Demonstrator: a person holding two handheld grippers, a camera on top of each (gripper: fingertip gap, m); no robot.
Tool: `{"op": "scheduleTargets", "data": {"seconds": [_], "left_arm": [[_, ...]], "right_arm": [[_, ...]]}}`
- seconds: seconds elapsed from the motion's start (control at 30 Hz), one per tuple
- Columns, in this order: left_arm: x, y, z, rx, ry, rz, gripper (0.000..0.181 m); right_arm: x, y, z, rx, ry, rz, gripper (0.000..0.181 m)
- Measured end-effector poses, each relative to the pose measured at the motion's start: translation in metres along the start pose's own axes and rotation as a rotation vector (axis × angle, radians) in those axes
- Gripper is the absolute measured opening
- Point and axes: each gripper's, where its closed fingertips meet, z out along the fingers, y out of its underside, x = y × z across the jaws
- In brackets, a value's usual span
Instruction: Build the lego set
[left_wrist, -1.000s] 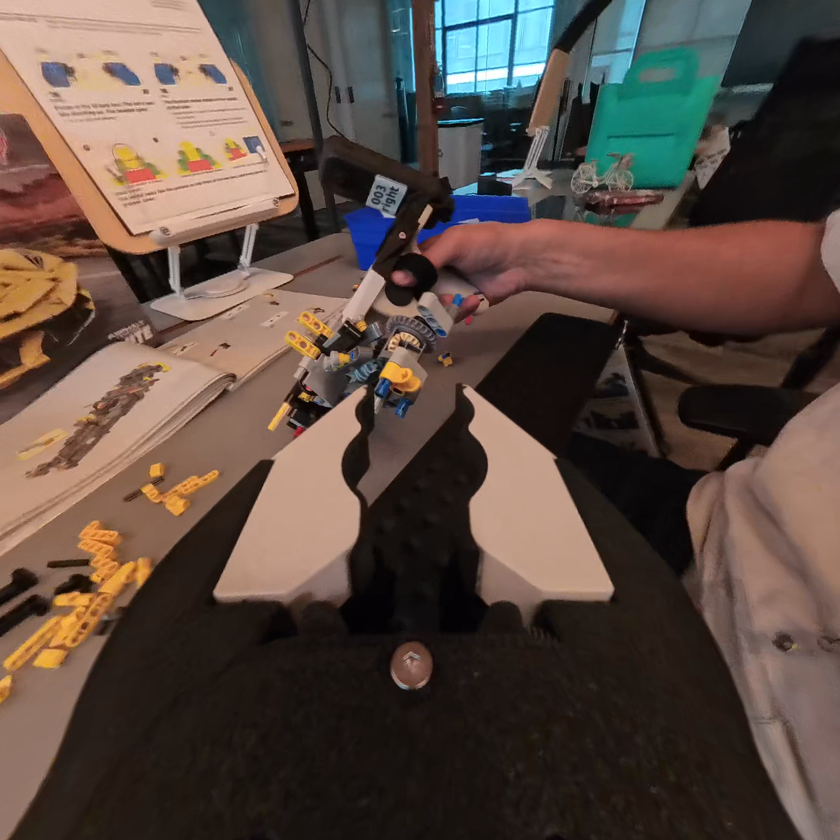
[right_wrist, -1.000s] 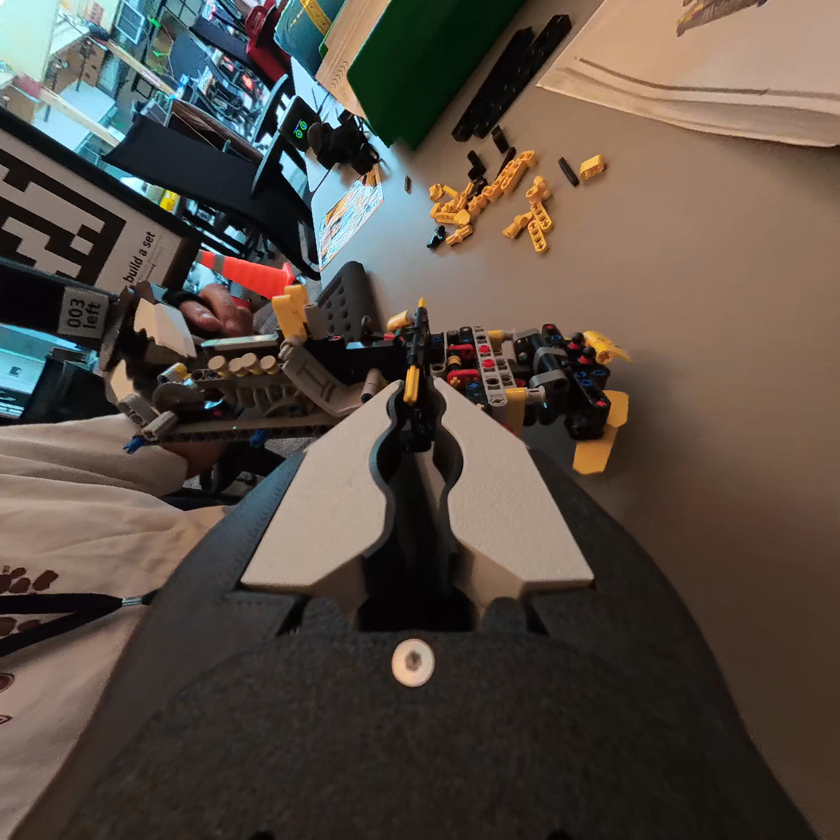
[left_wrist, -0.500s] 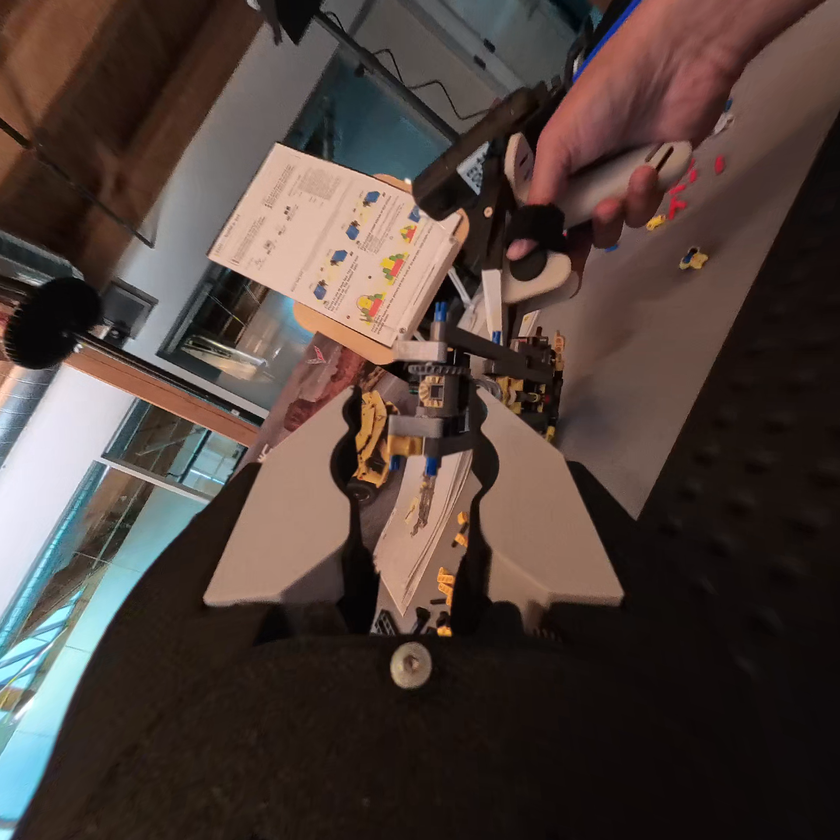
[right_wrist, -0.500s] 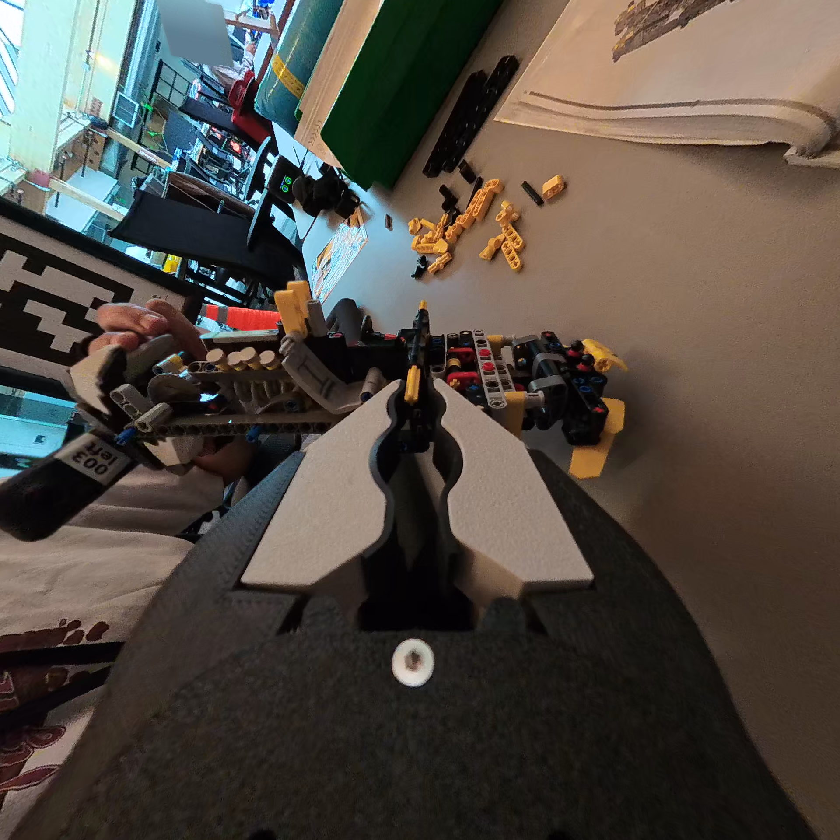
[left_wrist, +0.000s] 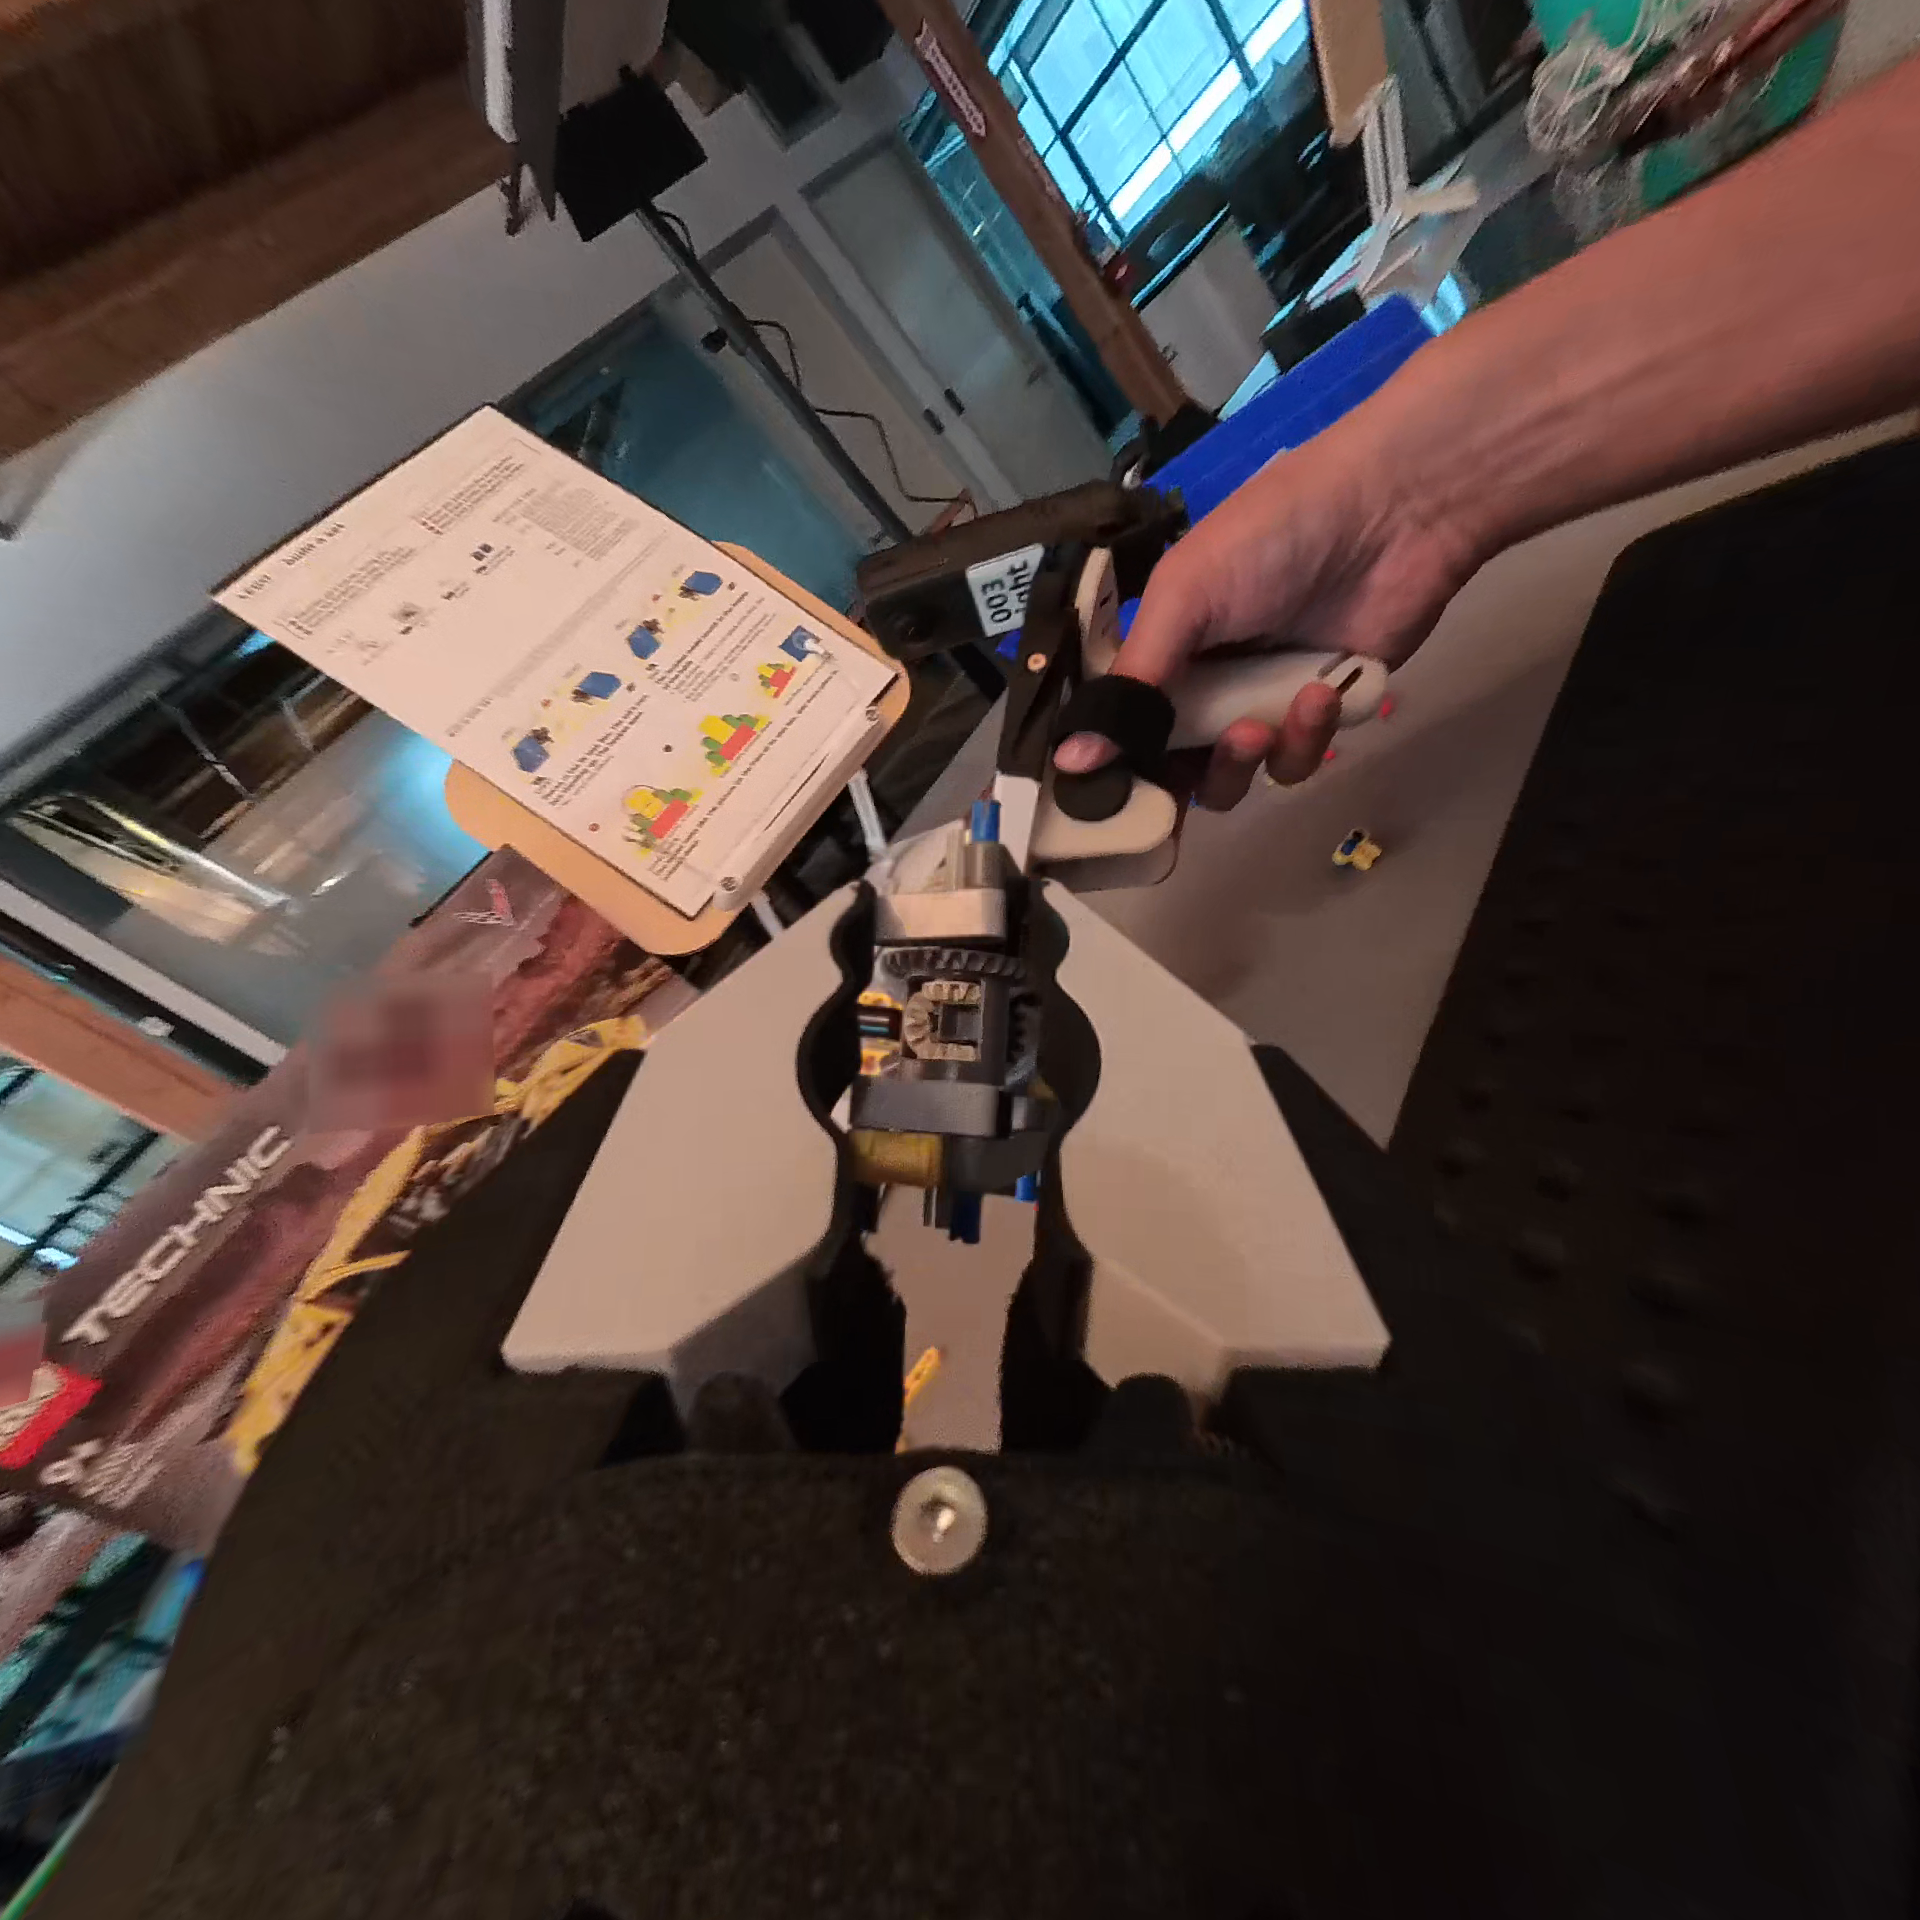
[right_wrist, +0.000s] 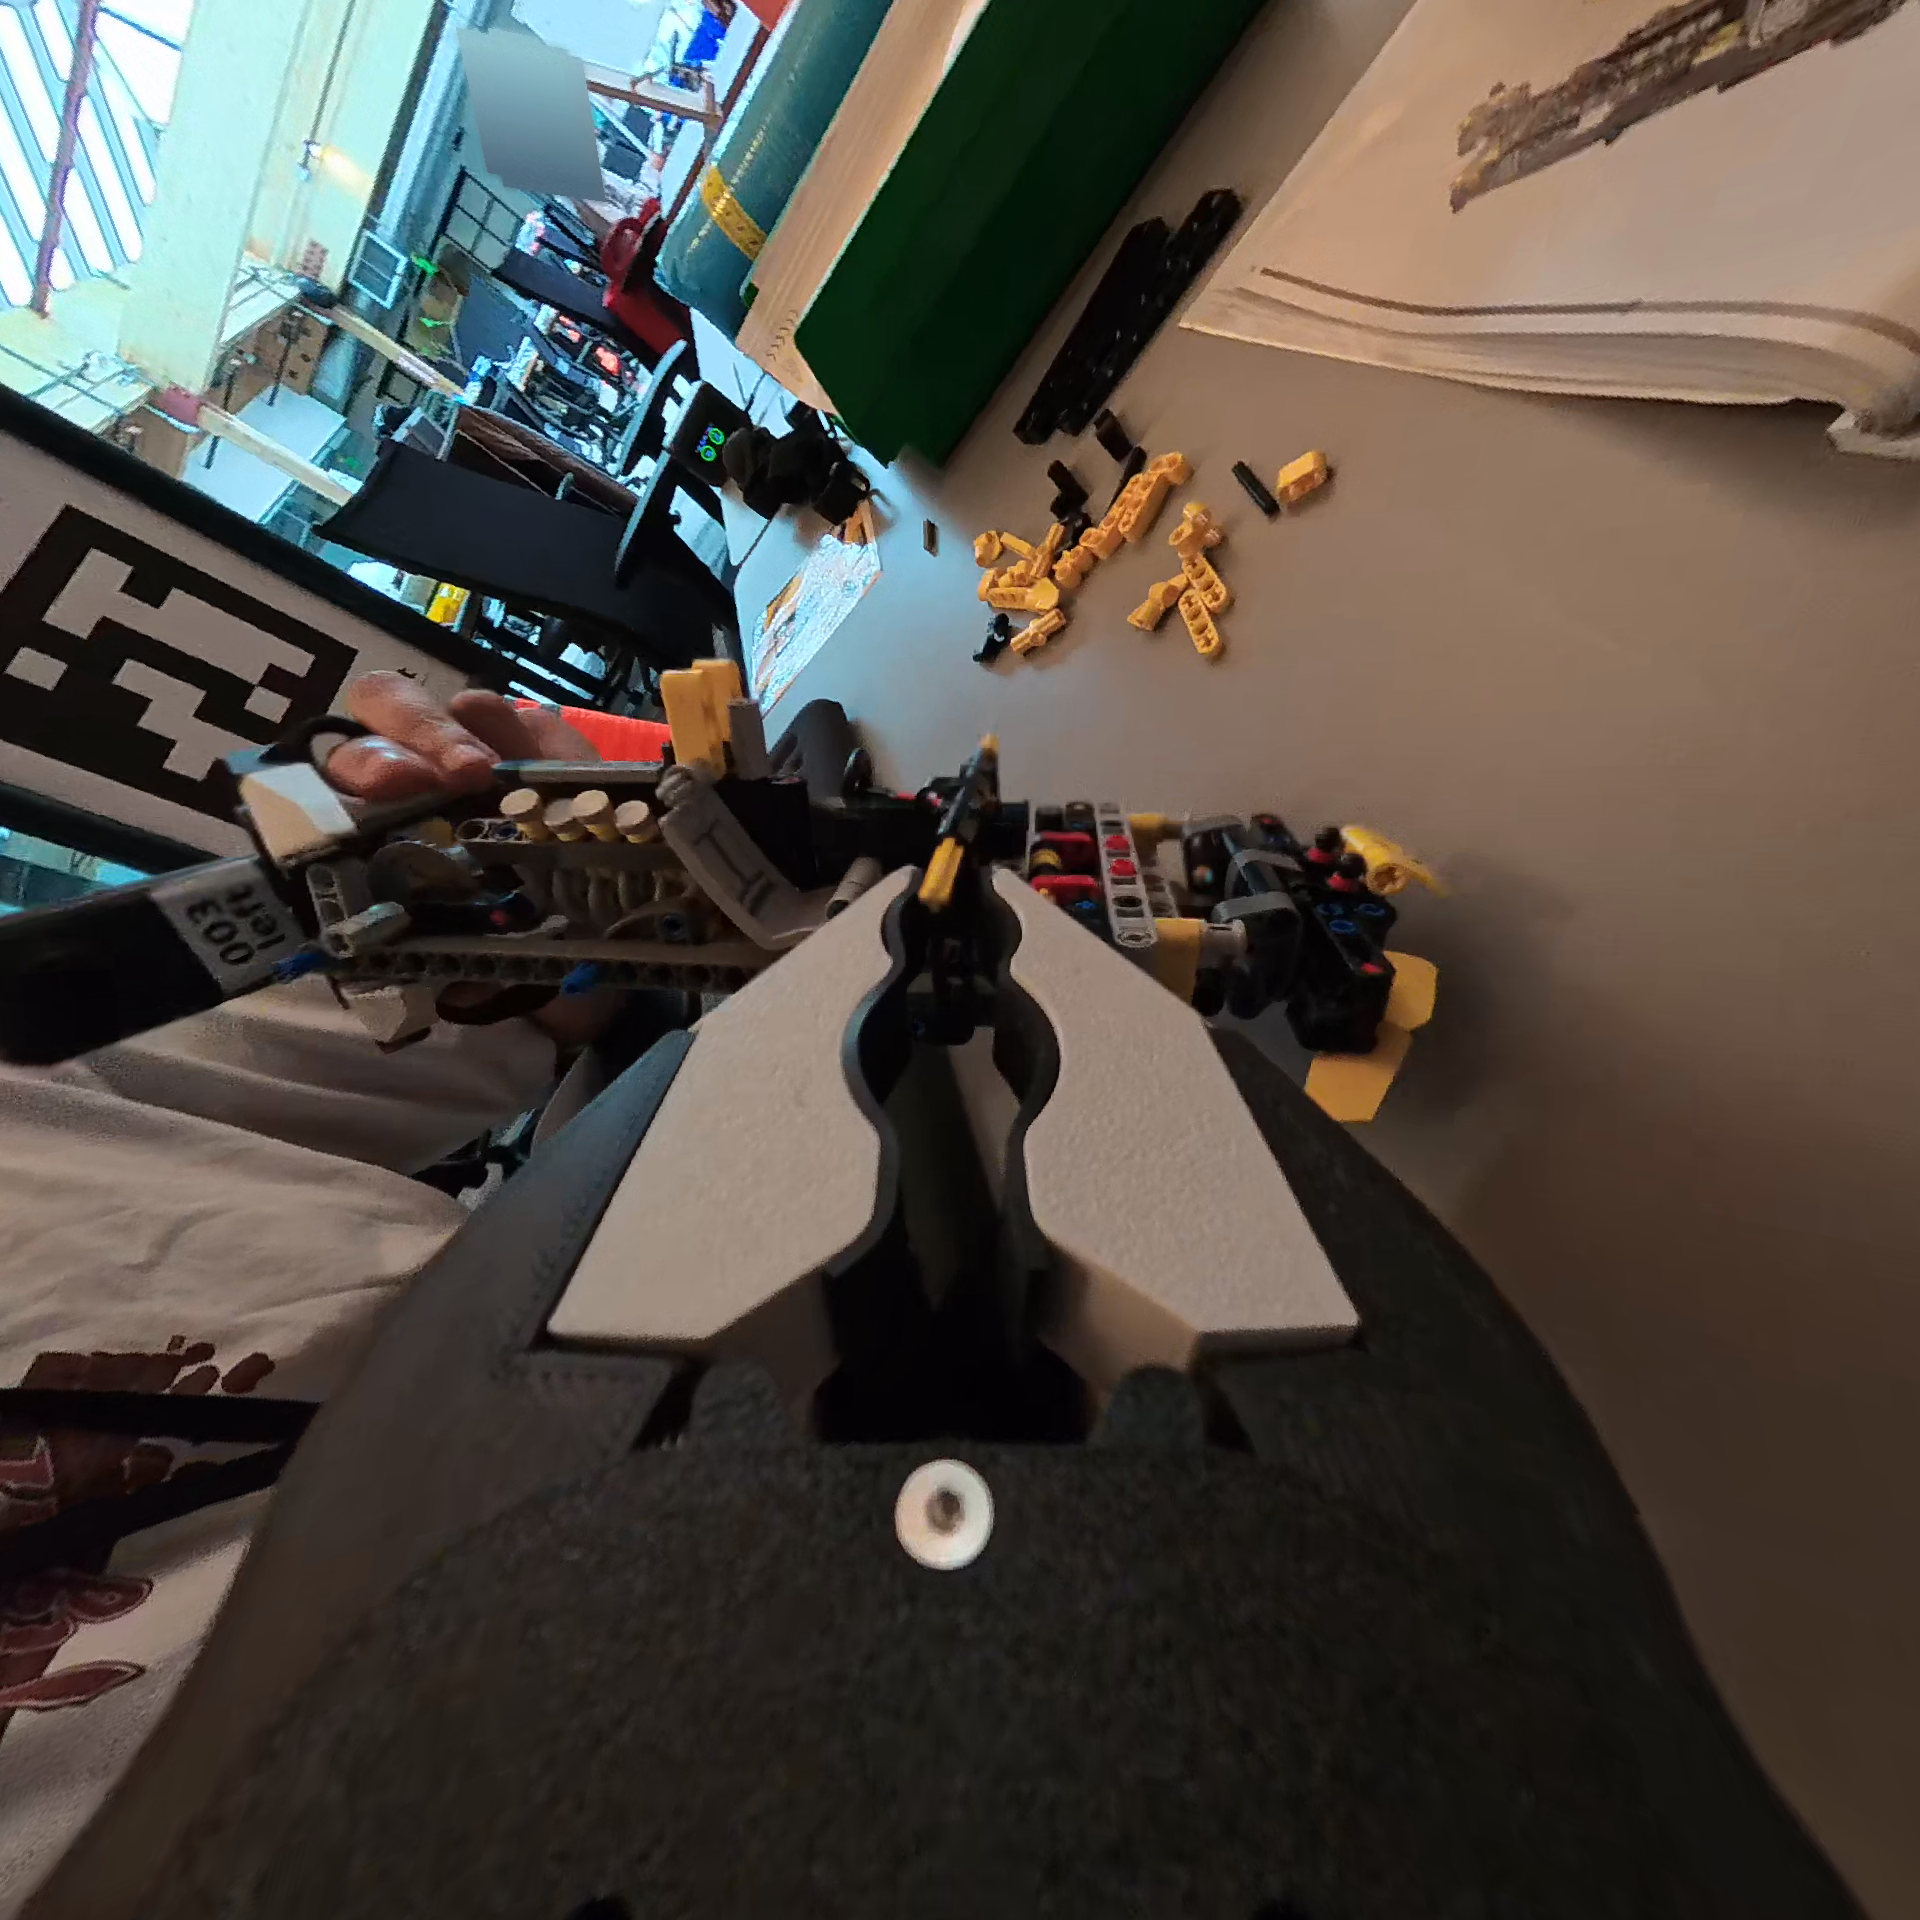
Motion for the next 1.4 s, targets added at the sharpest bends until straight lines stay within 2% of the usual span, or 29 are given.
{"op": "scheduleTargets", "data": {"seconds": [0.2, 0.33, 0.37, 0.43, 0.5, 0.57, 0.67, 0.97, 1.03, 1.27, 1.4], "left_arm": [[0.006, -0.003, 0.003, 0.022, 0.039, -0.036, 0.026], [0.005, -0.004, 0.003, 0.011, 0.025, -0.007, 0.026], [0.006, -0.004, 0.003, 0.006, 0.021, 0.003, 0.027], [0.007, -0.004, 0.003, -0.004, 0.013, 0.027, 0.027], [0.009, -0.005, 0.004, -0.012, 0.004, 0.057, 0.027], [0.011, -0.006, 0.004, -0.015, -0.007, 0.087, 0.027], [0.012, -0.007, 0.004, -0.020, -0.028, 0.131, 0.028], [0.015, -0.009, 0.003, -0.035, -0.112, 0.346, 0.029], [0.016, -0.009, 0.003, -0.044, -0.126, 0.374, 0.029], [0.017, -0.010, 0.001, -0.047, -0.143, 0.390, 0.032], [0.013, -0.007, 0.000, -0.074, -0.154, 0.362, 0.043]], "right_arm": [[-0.005, -0.008, -0.011, 0.087, -0.061, -0.040, 0.015], [-0.007, -0.015, -0.042, 0.205, 0.048, -0.115, 0.021], [-0.021, -0.016, -0.051, 0.233, 0.062, -0.138, 0.026], [-0.074, -0.009, -0.055, 0.259, 0.014, -0.249, 0.024], [-0.135, 0.012, -0.038, 0.200, -0.105, -0.343, 0.021], [-0.152, 0.032, -0.015, 0.098, -0.045, -0.431, 0.023], [-0.150, 0.031, -0.004, 0.093, 0.058, -0.500, 0.022], [-0.143, 0.032, 0.013, -0.041, 0.144, -0.592, 0.022], [-0.138, 0.032, 0.015, -0.068, 0.163, -0.605, 0.012], [-0.143, 0.035, 0.017, -0.069, -0.025, -0.448, 0.008], [-0.142, 0.036, 0.016, -0.047, -0.083, -0.430, 0.007]]}}
